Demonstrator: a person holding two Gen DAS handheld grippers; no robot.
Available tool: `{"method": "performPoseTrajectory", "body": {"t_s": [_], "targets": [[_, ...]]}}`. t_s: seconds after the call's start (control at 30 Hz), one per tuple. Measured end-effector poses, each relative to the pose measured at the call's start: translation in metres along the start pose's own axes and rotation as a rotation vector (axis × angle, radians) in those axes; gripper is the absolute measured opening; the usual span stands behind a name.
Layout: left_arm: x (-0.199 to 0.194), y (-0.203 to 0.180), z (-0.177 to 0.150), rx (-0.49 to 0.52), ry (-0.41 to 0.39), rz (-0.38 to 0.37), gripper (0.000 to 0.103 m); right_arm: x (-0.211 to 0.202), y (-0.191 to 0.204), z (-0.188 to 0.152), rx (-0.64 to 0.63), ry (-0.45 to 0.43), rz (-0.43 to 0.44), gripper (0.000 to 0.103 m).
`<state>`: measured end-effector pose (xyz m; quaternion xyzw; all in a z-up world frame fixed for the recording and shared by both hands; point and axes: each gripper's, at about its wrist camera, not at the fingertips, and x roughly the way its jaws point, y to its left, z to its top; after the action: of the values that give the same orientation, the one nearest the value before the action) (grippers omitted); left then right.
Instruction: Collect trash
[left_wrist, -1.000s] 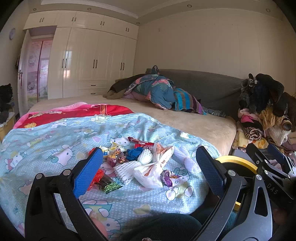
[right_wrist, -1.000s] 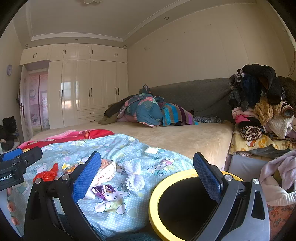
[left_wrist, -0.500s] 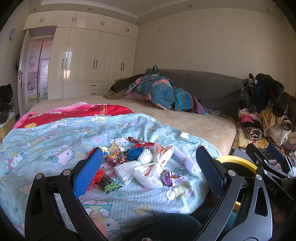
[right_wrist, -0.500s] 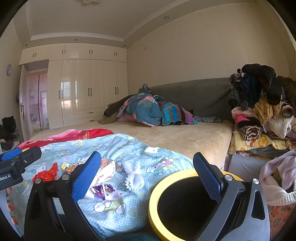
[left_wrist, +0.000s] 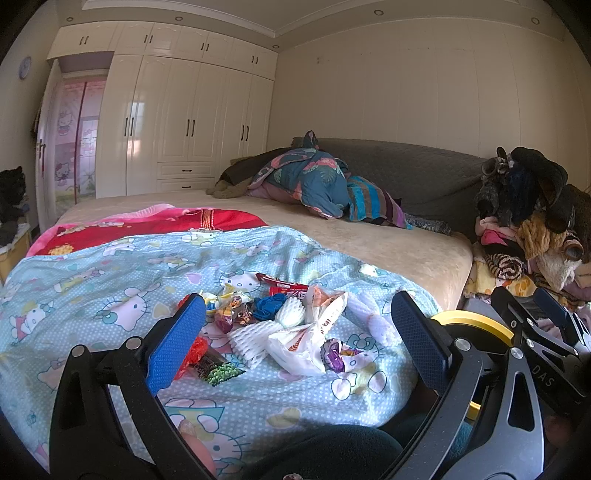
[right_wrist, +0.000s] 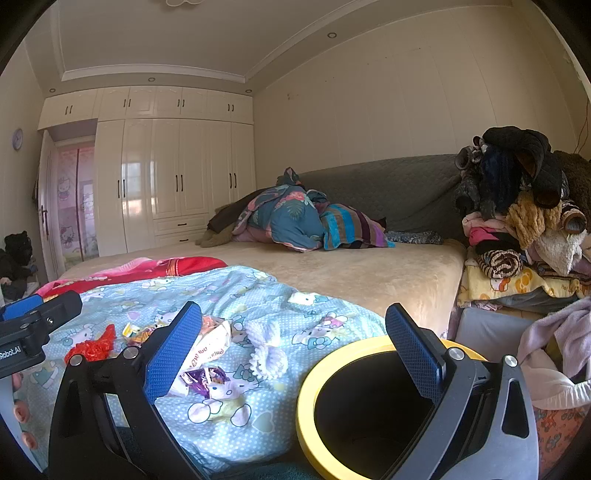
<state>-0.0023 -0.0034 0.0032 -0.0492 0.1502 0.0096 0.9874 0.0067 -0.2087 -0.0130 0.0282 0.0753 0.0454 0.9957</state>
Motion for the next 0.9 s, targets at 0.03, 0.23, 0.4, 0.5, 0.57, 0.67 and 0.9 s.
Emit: {"method": "performPoseTrajectory", "body": {"t_s": [0.03, 0.23, 0.4, 0.5, 0.57, 0.67, 0.9], "targets": [[0.0, 0.0, 0.0, 0.001, 0.0, 0.0, 0.093, 0.0, 0.0, 0.0, 0.0, 0.0, -0.001, 0.097], [0.0, 0.0, 0.0, 0.001, 0.0, -0.001, 0.093, 0.0, 0.0, 0.0, 0.001, 0.0, -0.001, 0.097], [0.0, 0.003, 0.004, -0.006, 0.007, -0.015, 0.093, -0.001, 0.0, -0.002, 0.003, 0.005, 0.005, 0.097], [0.0, 0.011, 0.008, -0.034, 0.017, -0.043, 0.093, 0.001, 0.001, -0.004, 0.005, 0.016, 0.022, 0.097], [0.001, 0.014, 0.009, -0.066, 0.026, -0.048, 0.093, 0.004, 0.003, -0.006, 0.001, 0.026, 0.032, 0.097], [0.003, 0.022, 0.008, -0.091, 0.034, -0.04, 0.093, 0.011, 0.01, -0.008, 0.002, 0.057, 0.08, 0.097], [0.006, 0.048, 0.013, -0.123, 0.025, 0.033, 0.093, 0.031, 0.04, 0.002, -0.024, 0.12, 0.193, 0.097]]}}
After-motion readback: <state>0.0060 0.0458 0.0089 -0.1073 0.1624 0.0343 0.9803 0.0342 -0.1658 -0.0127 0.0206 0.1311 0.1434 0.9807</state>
